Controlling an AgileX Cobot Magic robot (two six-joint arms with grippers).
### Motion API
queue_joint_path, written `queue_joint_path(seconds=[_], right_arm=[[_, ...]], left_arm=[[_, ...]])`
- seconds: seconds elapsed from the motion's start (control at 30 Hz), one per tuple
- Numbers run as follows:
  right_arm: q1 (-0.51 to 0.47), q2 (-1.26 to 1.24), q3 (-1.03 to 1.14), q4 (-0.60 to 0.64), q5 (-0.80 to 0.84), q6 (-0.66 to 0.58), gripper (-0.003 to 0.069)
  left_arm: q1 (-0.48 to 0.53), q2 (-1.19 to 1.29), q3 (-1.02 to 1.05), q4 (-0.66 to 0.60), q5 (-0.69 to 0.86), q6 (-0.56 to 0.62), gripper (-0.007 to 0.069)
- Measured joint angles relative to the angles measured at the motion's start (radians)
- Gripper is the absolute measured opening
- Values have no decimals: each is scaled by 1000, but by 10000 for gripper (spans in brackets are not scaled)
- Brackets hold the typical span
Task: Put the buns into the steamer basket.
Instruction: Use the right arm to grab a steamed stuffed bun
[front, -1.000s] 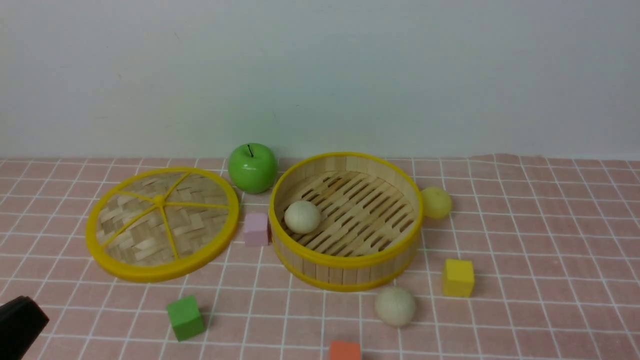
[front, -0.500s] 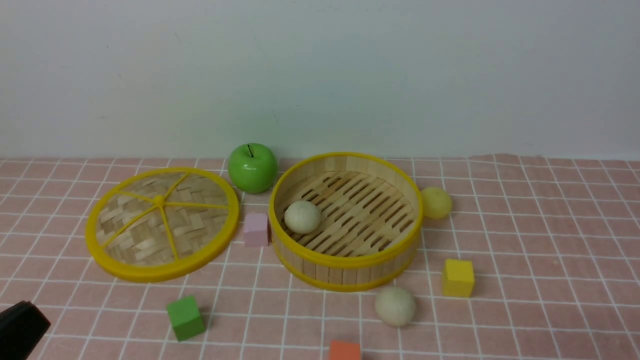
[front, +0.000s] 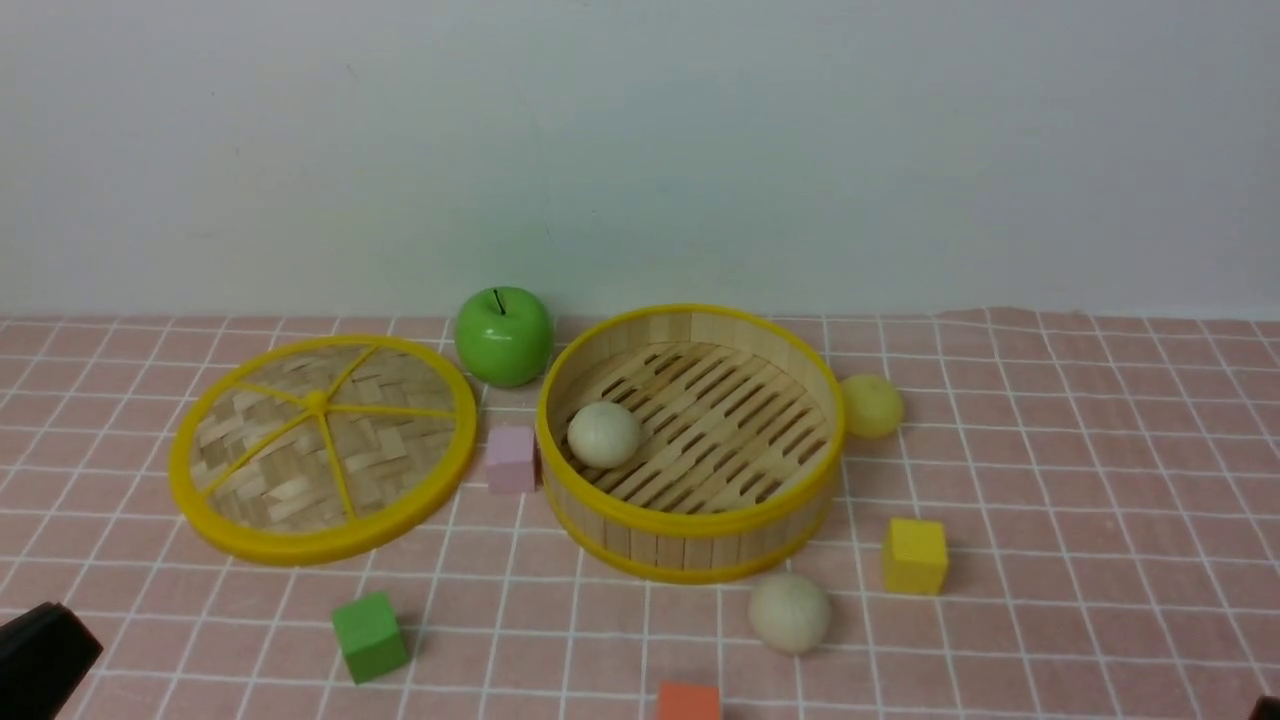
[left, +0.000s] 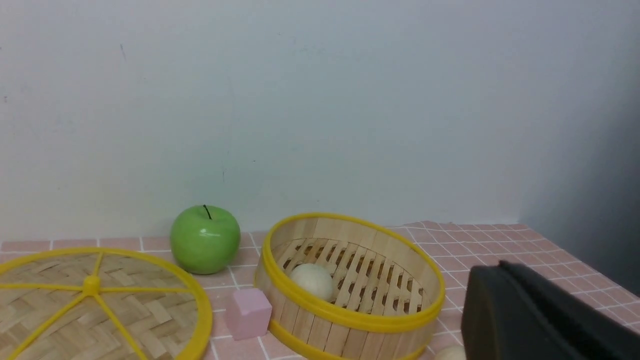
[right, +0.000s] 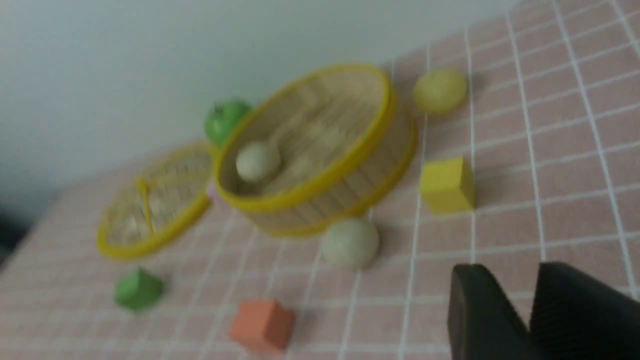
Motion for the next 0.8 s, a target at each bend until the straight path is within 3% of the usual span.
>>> queue_joint_path(seconds=[0.2, 0.43, 0.63, 0.8], right_arm=[[2, 470, -281, -93, 324, -118, 70], [46, 765, -428, -105, 327, -134, 19], [287, 959, -589, -176, 279, -78, 25], [420, 1106, -718, -288, 270, -9, 68]], left_arm=[[0, 0, 0, 0, 0, 0, -14], [0, 0, 0, 0, 0, 0, -12], [0, 0, 0, 0, 5, 0, -8], [0, 0, 0, 0, 9, 0, -3]])
